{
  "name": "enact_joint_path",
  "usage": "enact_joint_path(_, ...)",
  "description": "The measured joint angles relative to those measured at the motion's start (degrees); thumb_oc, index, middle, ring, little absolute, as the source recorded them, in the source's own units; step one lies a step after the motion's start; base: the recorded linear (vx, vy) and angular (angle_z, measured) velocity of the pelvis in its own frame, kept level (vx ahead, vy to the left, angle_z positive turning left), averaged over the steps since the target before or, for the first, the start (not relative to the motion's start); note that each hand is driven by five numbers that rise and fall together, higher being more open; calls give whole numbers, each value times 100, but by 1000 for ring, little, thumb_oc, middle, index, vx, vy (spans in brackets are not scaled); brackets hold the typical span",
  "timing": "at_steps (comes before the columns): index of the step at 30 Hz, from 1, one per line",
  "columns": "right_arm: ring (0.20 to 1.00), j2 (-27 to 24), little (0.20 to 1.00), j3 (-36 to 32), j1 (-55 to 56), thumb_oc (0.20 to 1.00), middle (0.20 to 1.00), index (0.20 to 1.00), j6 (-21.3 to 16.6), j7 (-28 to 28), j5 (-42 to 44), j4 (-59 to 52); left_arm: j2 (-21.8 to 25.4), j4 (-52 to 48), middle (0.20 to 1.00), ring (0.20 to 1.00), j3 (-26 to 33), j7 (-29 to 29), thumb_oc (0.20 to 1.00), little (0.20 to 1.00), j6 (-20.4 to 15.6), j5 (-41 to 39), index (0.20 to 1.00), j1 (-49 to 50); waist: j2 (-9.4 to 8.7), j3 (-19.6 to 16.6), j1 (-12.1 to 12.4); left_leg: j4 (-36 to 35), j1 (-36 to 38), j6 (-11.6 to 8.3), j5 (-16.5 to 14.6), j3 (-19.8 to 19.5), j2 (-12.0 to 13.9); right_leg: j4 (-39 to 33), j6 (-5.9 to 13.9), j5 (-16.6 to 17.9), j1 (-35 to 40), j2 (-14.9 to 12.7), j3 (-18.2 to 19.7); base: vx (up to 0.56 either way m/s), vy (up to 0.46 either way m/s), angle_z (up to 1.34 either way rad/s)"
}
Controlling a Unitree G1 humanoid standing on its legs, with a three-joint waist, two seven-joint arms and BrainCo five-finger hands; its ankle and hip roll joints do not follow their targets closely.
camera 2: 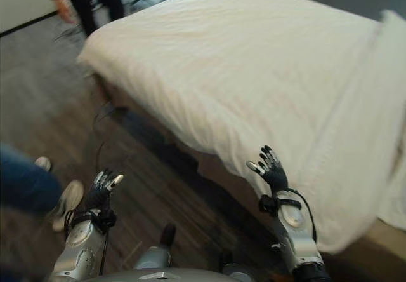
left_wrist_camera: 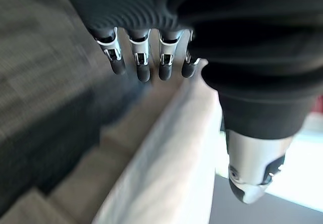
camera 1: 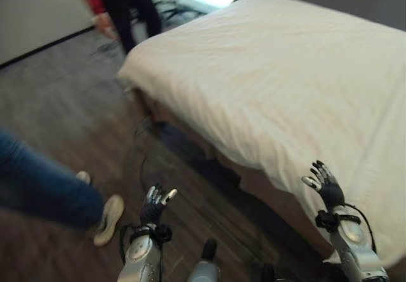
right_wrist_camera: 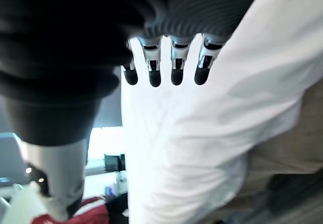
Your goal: Making the bed.
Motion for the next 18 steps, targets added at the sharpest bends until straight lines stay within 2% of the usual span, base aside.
enact_joint_path(1,1000,94,1000,-45,115,1000,1000,1000,10,-15,-42,-127,35,76,1000,1000,57,16,1000,1000,-10,-5,1000,-70,-290,116,-153,183,-18,83,-71,918,70,42,-170,0,-36,-369,-246,-393,-18,172)
enact_joint_path(2,1000,309,1000,-109,132,1000,1000,1000,12,-33,-46,-156,75,205,1000,1000,151,31,1000,1000,8,-6,1000,-15,-679,139,-195,1146,-152,75,-69,2155,166,-9,-208,13,14,-687,-538,-413,35,176)
enact_joint_path(3,1000,579,1000,-219,225,1000,1000,1000,-31,-39,31,-226,6,201,1000,1000,69,28,1000,1000,29,-6,1000,198,-832,82,-297,1764,400,-229,-268,2343,87,-93,-159,31,171,-996,-709,-356,98,115)
enact_joint_path(4,1000,590,1000,-239,231,1000,1000,1000,-31,-38,50,-226,-24,192,1000,1000,-13,4,1000,1000,41,-5,1000,250,-781,70,-324,1856,709,-308,-375,2390,124,-88,-77,60,198,-1053,-835,-304,153,106)
enact_joint_path(5,1000,611,1000,-289,255,1000,1000,1000,-19,-45,76,-273,-45,194,1000,1000,-57,-36,1000,1000,65,-5,1000,209,-672,36,-501,2170,882,-457,-480,2597,250,-99,-37,89,282,-1112,-1153,-163,230,132)
enact_joint_path(6,1000,605,1000,-367,480,1000,1000,1000,-15,-52,69,-360,-87,194,1000,1000,-108,-70,1000,1000,58,-4,1000,44,-503,-69,-724,2166,1160,-643,-604,2965,325,-18,-5,108,313,-1205,-1554,-130,271,163)
enact_joint_path(7,1000,516,1000,-386,538,1000,1000,1000,-5,-63,67,-345,-107,110,1000,1000,-200,-62,1000,1000,54,-4,1000,-89,-395,-129,-801,1451,1457,-669,-572,2834,151,127,134,94,221,-1253,-1665,-103,274,150)
enact_joint_path(8,1000,493,1000,-444,535,1000,1000,1000,9,-65,61,-326,-104,-2,1000,1000,-293,-70,1000,1000,47,-2,1000,-228,-253,-217,-854,780,1647,-597,-603,2770,14,149,295,203,134,-1313,-1662,-59,239,85)
enact_joint_path(9,1000,567,1000,-484,472,1000,1000,1000,23,-86,66,-312,-62,-55,1000,1000,-356,-70,1000,1000,45,-1,1000,-364,-255,-229,-856,312,1773,-424,-499,2717,-127,148,389,279,70,-1395,-1650,-15,214,51)
enact_joint_path(10,1000,641,1000,-451,374,1000,1000,1000,55,-96,64,-272,-39,-51,1000,1000,-373,-61,1000,1000,46,4,1000,-478,-353,-217,-831,11,1857,-264,-323,2680,-303,143,398,359,5,-1506,-1637,-6,139,27)
enact_joint_path(11,1000,721,1000,-391,244,1000,1000,1000,100,-100,58,-267,15,-57,1000,1000,-369,-55,1000,1000,49,14,1000,-531,-443,-228,-823,-98,1855,-177,-245,2669,-422,143,360,468,-40,-1610,-1618,-21,199,6)
enact_joint_path(12,1000,843,1000,-302,94,1000,1000,1000,102,-96,27,-268,131,-57,1000,1000,-348,-59,1000,1000,50,23,1000,-513,-559,-269,-818,-79,1856,-142,-225,2669,-540,212,421,502,-114,-1728,-1521,-20,168,2)
enact_joint_path(13,1000,915,1000,-303,47,1000,1000,1000,100,-105,27,-272,194,-83,1000,1000,-312,-62,1000,1000,49,28,1000,-463,-599,-300,-817,-58,1851,-138,-222,2665,-548,210,467,474,-130,-1694,-1458,-32,200,3)
enact_joint_path(15,1000,1023,1000,-312,17,1000,1000,1000,81,-172,28,-277,370,-148,1000,1000,-146,-75,1000,1000,43,52,1000,-245,-815,-443,-789,-79,1849,-77,-234,2704,-640,175,497,584,-172,-1668,-1479,-24,93,-16)
enact_joint_path(16,1000,1021,1000,-348,-6,1000,1000,1000,78,-210,26,-241,412,-134,1000,1000,31,-69,1000,1000,46,51,1000,-50,-895,-496,-731,-78,1844,-68,-233,2793,-688,65,538,611,-182,-1678,-1368,-20,66,-37)
enact_joint_path(18,1000,1016,1000,-466,52,1000,1000,1000,72,-281,22,-235,418,-131,1000,1000,118,-66,1000,1000,50,50,1000,134,-916,-505,-690,-73,1824,-47,-229,2827,-704,-25,589,638,-193,-1672,-1289,2,47,-24)
